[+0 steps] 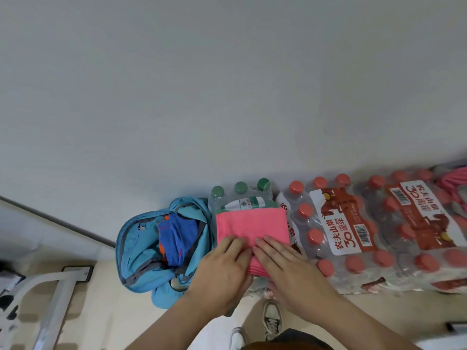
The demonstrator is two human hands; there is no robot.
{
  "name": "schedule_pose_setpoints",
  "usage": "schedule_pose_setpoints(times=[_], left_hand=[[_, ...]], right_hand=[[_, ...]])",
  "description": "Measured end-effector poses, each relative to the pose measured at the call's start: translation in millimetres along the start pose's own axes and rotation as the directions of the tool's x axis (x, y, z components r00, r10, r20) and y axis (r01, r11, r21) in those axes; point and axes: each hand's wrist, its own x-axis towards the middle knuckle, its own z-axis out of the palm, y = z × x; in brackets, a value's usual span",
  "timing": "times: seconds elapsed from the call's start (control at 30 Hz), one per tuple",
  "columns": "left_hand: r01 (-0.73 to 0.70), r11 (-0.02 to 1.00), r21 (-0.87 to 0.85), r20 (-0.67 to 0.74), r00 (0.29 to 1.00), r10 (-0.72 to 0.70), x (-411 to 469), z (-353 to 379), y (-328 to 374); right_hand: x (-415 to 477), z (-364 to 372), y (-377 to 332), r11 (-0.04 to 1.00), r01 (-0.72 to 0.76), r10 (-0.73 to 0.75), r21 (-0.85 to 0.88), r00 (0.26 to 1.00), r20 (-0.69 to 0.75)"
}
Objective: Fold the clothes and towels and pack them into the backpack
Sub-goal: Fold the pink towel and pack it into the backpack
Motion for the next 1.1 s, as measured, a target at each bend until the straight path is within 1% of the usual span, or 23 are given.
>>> schedule_pose_setpoints(times=[0.07,0.13,0.2,0.27,0.33,0.4,0.47,0.5,0.53,0.6,0.67,0.73,0.83,0.9,0.97,1.03,1.1], left_hand=[[-0.002,1.0,-0.007,0.013,1.0,0.002,-3.8,1.4,-1.7],[-0.035,0.999,-0.036,0.01,0.999,0.036,-7.8,2.0,-7.2],[-0.07,0.995,-0.077,0.001,0.998,0.07,-8.1,-2.1,-14.1],[-0.045,0.991,-0.129,0.031,0.998,0.049,-6.7,-7.8,-19.1],[0.022,0.978,-0.207,0.072,0.997,-0.008,-5.3,-15.8,-21.0],[0.146,0.94,-0.308,0.108,0.987,-0.118,-2.0,-24.4,-20.3],[0.241,0.903,-0.356,0.118,0.97,-0.212,3.4,-28.7,-19.3],[0.281,0.891,-0.358,0.12,0.96,-0.254,7.0,-29.5,-18.9],[0.322,0.875,-0.361,0.125,0.947,-0.297,11.1,-30.0,-19.1],[0.389,0.842,-0.373,0.119,0.92,-0.373,19.9,-29.2,-20.1],[0.426,0.83,-0.361,0.09,0.901,-0.424,27.8,-26.1,-20.8],[0.442,0.838,-0.321,0.056,0.892,-0.449,34.0,-22.3,-18.7],[0.494,0.82,-0.289,0.027,0.861,-0.508,39.1,-15.6,-14.7],[0.535,0.791,-0.296,0.017,0.831,-0.556,41.2,-12.5,-14.2],[0.578,0.743,-0.338,0.036,0.797,-0.603,44.0,-10.8,-15.2],[0.605,0.702,-0.376,0.064,0.773,-0.631,47.5,-10.7,-16.6],[0.627,0.662,-0.411,0.081,0.748,-0.659,50.1,-11.4,-18.4]], right_hand=[[0.5,3.1,4.2,1.0,-0.008,0.008,0.011,1.0,-0.004],[-0.8,1.4,10.7,0.999,-0.007,0.008,0.054,1.0,-0.018],[-1.0,-4.1,16.5,0.975,0.001,0.003,0.223,1.0,-0.018],[0.3,-19.1,20.9,0.909,-0.054,0.056,0.414,0.998,0.008],[4.2,-32.8,23.6,0.831,-0.147,0.134,0.536,0.989,0.062],[7.4,-39.2,24.4,0.734,-0.209,0.204,0.646,0.975,0.084],[9.0,-39.7,24.0,0.633,-0.268,0.289,0.726,0.952,0.099],[10.2,-38.4,23.2,0.602,-0.296,0.339,0.742,0.936,0.099],[12.1,-36.5,22.4,0.595,-0.323,0.39,0.736,0.917,0.087],[17.7,-32.4,21.3,0.625,-0.358,0.479,0.694,0.878,0.022],[24.9,-30.1,20.4,0.646,-0.366,0.531,0.67,0.846,-0.05],[31.2,-28.4,19.5,0.651,-0.394,0.56,0.648,0.826,-0.06],[39.3,-29.5,21.5,0.653,-0.457,0.58,0.604,0.815,-0.011],[45.1,-33.2,26.4,0.614,-0.492,0.594,0.617,0.803,0.05],[51.0,-36.4,33.1,0.572,-0.52,0.592,0.635,0.797,0.12],[55.8,-38.6,39.4,0.506,-0.545,0.593,0.668,0.783,0.19],[59.4,-39.7,45.2,0.39,-0.57,0.602,0.724,0.752,0.268]])
